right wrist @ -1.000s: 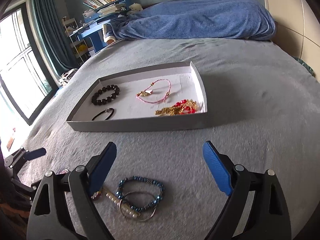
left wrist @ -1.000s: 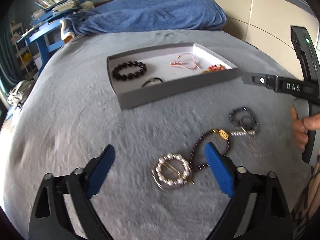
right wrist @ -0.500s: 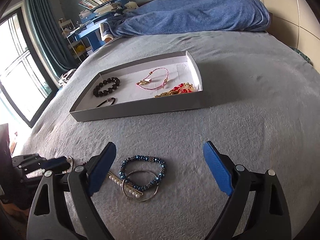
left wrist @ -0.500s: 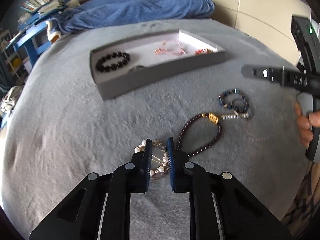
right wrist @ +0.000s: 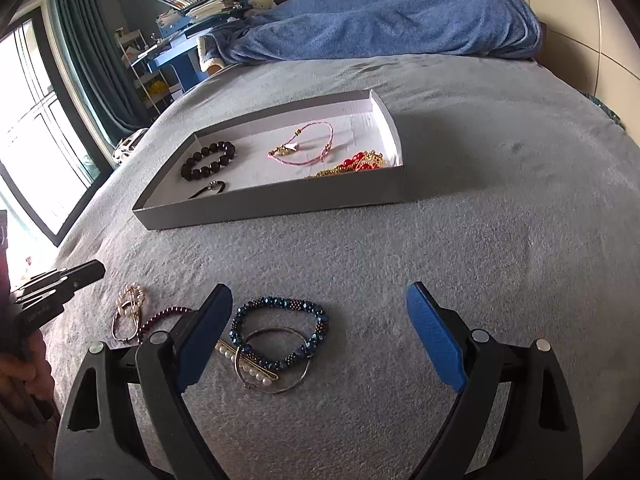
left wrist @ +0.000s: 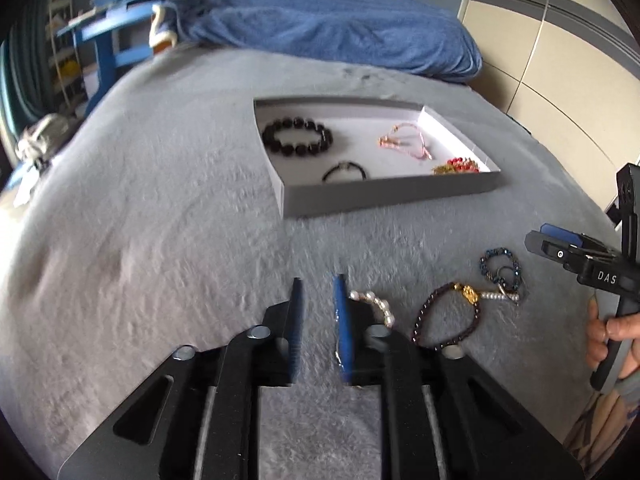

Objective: Organize jewelry
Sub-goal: 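Grasp the pearl ring bracelet with the left tool and lift it, then grasp the blue bead bracelet with the right tool while the left tool holds the pearl bracelet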

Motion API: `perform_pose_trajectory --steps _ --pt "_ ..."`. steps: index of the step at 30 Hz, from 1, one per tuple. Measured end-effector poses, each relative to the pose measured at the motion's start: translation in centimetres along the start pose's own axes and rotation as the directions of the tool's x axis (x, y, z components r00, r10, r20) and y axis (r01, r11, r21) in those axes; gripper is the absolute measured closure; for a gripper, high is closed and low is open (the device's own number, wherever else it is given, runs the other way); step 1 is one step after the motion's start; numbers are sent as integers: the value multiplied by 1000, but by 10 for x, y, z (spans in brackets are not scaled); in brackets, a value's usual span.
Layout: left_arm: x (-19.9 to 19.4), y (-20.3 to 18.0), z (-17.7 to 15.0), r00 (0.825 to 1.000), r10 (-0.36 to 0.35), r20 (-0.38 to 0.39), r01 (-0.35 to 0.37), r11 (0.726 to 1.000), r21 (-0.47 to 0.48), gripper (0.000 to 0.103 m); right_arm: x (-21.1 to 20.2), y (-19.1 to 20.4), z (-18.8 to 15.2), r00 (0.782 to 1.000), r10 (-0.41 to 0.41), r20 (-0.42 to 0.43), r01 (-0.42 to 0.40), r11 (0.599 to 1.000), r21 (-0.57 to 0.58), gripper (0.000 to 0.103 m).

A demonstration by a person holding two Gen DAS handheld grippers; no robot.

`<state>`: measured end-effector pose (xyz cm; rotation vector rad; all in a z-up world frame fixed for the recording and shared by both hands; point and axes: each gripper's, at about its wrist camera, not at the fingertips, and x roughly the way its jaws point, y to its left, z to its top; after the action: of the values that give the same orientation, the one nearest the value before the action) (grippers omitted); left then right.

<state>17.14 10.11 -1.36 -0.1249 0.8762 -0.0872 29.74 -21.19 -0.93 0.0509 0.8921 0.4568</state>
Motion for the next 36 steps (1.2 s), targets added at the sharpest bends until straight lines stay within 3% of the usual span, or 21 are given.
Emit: perform_pose_trajectory --steps 3,6,11,14,26,28,30,32,36 --pt "2 -9 -2 1000 2 -3 -2 999 36 50 1 3 -3 1000 -4 -10 4 1000 -13 15" --pt "5 -22 -6 1000 -10 -13 11 996 91 42 3 7 -7 1000 -8 -26 8 1000 -29 15" --pt "22 -33 -11 998 -9 -69 18 991 130 43 8 21 -18 998 -11 -57 6 996 -88 15" --pt "33 -31 -10 995 -19 -95 29 994 103 61 11 30 -22 998 -17 -66 8 990 -138 15" --pt "18 -27 -2 1000 -19 -8 19 997 73 62 11 9 -16 999 -12 -45 10 1000 -25 16" --pt "17 -27 0 1000 -23 -5 23 997 70 62 11 1 -14 998 -34 -47 34 999 -1 25" --pt "17 -29 0 1000 -24 -2 24 997 77 62 14 -3 -15 996 -66 -58 66 998 2 48" --pt "17 -31 0 1000 -23 -1 23 996 84 62 20 -7 -15 995 -63 -83 64 998 15 57" --pt "16 -33 1 1000 -26 3 26 996 90 62 26 -3 -13 995 -46 -92 46 999 1 61"
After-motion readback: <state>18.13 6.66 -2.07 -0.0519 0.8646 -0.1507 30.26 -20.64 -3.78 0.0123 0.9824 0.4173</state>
